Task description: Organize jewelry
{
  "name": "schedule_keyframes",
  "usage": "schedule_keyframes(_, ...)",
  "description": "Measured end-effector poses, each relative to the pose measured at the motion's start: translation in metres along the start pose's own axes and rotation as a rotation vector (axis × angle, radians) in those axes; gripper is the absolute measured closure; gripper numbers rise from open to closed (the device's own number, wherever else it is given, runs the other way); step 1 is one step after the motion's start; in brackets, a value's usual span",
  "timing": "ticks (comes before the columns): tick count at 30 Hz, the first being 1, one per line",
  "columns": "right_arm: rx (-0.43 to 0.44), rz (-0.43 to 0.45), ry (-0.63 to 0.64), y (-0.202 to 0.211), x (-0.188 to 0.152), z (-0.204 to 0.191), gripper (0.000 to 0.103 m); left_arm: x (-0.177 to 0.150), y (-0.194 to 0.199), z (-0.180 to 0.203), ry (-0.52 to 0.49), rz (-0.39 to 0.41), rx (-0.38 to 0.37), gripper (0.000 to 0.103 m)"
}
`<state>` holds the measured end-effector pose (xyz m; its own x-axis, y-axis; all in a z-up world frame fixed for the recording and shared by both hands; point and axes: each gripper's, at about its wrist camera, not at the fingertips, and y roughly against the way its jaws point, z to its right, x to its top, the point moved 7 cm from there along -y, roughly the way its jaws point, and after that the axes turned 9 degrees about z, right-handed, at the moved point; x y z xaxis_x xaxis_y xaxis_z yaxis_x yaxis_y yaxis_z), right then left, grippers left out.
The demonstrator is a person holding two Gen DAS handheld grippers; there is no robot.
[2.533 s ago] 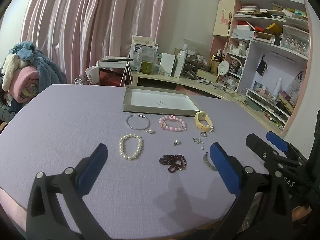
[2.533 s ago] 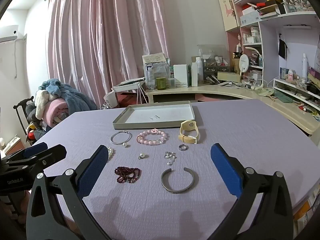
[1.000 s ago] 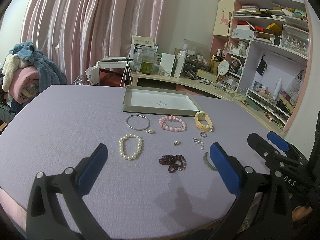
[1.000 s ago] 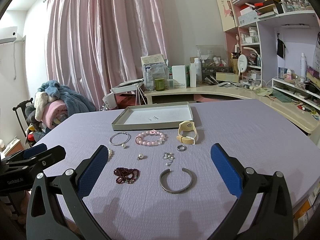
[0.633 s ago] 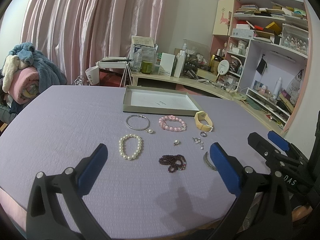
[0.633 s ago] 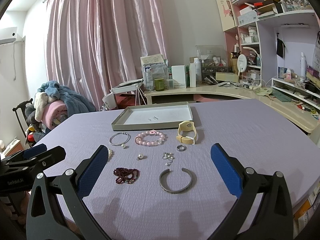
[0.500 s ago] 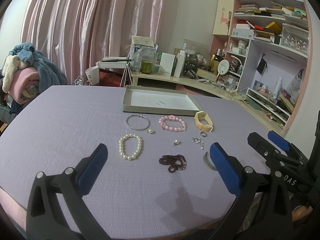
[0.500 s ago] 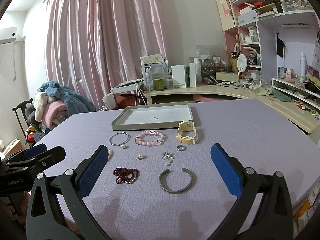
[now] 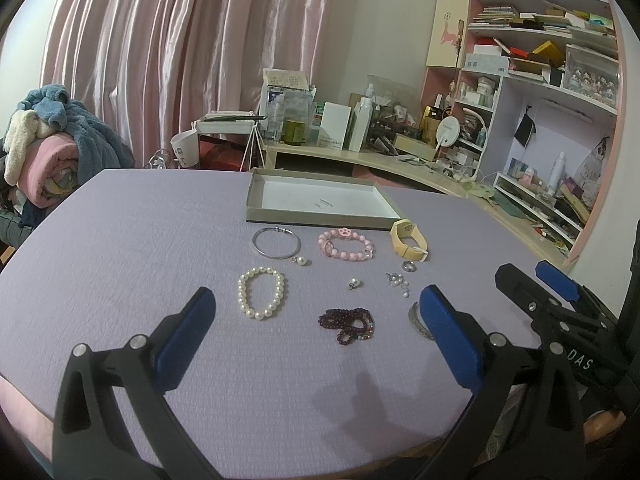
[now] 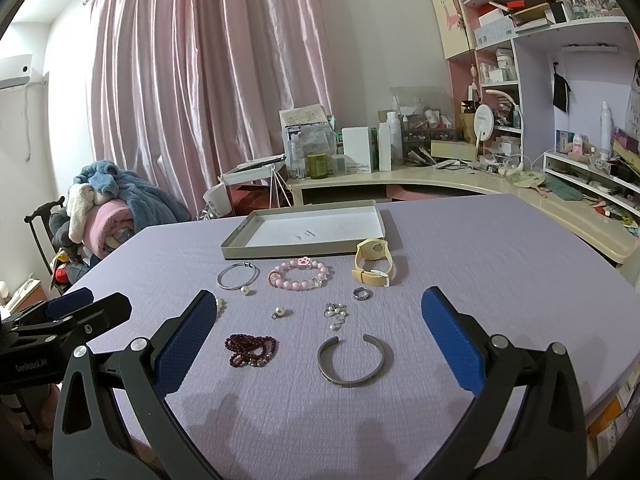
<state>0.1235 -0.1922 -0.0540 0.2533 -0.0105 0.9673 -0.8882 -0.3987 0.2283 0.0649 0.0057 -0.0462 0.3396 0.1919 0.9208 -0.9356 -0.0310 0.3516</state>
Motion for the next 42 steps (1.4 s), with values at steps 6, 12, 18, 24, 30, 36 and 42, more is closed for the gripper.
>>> schedule_keyframes(6, 0.0, -0.03, -0.005, -0.009, -0.01, 0.007, 0.001, -0.002, -0.002, -0.001, 0.015, -0.019, 0.014, 0.002)
schedule_keyframes(12, -0.031, -0.138, -0.023, -0.028, -0.028, 0.02, 0.001, -0.012, -0.013, -0.017, 0.05, -0.074, 0.043, 0.002)
schedule_keyframes(18, -0.061, -0.345, -0.055, -0.062, -0.072, 0.038, 0.001, -0.017, -0.021, -0.038, 0.101, -0.129, 0.098, 0.002)
schedule_keyframes(24, -0.089, -0.405, -0.027, -0.076, -0.089, 0.044, 0.001, -0.021, -0.027, -0.06, 0.152, -0.175, 0.129, 0.002)
schedule_keyframes(30, -0.095, -0.447, 0.037, -0.087, -0.1, 0.035, 0.008, -0.023, -0.035, -0.063, 0.15, -0.211, 0.129, 0.002)
schedule_keyframes(36, -0.127, -0.464, 0.058, -0.094, -0.099, 0.035, 0.017, -0.025, -0.046, -0.066, 0.137, -0.246, 0.134, 0.002)
schedule_keyframes(42, -0.105, -0.482, 0.054, -0.093, -0.095, 0.034, 0.035, -0.03, -0.067, -0.069, 0.115, -0.298, 0.151, 0.002)
